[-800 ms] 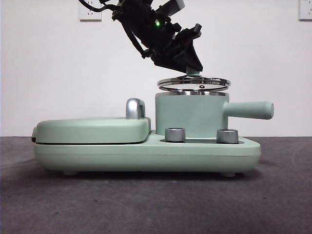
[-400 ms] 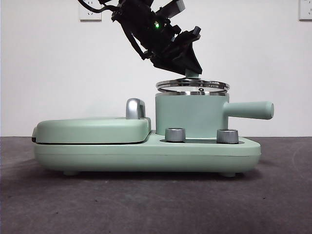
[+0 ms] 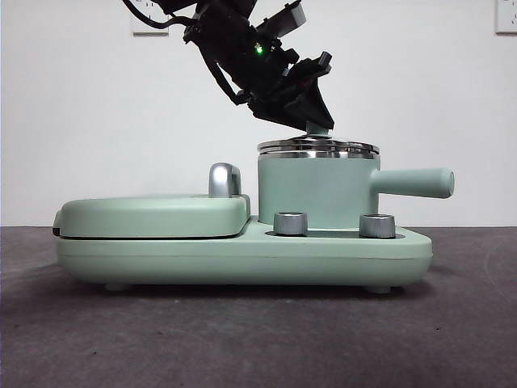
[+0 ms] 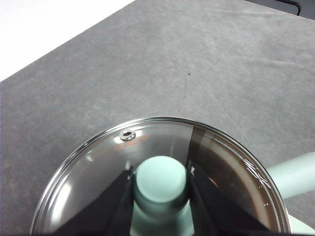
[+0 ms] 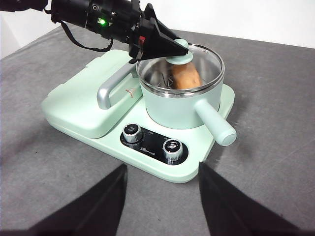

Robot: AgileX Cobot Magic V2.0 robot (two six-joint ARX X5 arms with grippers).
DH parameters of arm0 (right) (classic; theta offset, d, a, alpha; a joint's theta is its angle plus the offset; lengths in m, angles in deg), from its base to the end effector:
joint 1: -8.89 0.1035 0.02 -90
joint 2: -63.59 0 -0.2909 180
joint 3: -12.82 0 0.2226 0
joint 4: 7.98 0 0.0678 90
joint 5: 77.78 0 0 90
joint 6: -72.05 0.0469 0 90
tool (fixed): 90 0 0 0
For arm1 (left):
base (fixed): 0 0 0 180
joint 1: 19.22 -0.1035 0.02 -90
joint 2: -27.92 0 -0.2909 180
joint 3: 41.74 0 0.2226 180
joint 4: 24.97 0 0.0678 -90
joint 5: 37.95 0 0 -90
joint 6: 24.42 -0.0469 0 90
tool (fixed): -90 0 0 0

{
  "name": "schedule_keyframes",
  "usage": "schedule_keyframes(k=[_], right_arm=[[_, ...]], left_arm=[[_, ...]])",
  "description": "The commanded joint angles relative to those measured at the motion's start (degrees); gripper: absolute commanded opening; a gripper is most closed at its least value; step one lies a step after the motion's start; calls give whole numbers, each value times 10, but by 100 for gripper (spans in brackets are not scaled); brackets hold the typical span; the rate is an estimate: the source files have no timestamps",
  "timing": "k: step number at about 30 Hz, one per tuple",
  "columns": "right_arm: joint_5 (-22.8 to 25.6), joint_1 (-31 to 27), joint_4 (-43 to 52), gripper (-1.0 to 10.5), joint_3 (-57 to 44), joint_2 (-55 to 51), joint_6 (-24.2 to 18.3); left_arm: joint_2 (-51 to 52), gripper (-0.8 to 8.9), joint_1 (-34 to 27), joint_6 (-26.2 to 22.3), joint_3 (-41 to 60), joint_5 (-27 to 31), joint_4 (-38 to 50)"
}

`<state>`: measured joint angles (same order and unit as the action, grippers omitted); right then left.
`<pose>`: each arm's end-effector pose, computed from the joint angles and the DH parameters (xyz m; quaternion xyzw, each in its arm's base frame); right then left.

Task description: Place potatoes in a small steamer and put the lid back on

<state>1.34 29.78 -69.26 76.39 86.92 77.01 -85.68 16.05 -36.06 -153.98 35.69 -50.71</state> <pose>0.0240 0.0186 0.3216 0.0250 0.1934 0.2610 0.9454 0.3675 -0.2761 0.3134 0.1270 0.1870 -0.4446 0.8667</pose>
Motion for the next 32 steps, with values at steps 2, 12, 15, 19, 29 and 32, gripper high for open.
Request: schedule_keyframes(k=[2,12,15,19,29,32], right_arm=[[0,3,4,222,5,1,6],[0,3,4,222,5,1,7],[0,3,4,222,5,1,7],[0,3,3,222,5,1,7],[0,3,4,222,5,1,6],[-1,3,3,222,5,1,7]], left_arm=[[5,10,4,-7,0,-3,11],[5,9,4,14,50,-27,61],[5,9,4,15,50,-35,67],[5,9,3,25,50,-36,63],[42,249,3,38,49,-37,22],[77,249,-3,55,49,-46,-21]])
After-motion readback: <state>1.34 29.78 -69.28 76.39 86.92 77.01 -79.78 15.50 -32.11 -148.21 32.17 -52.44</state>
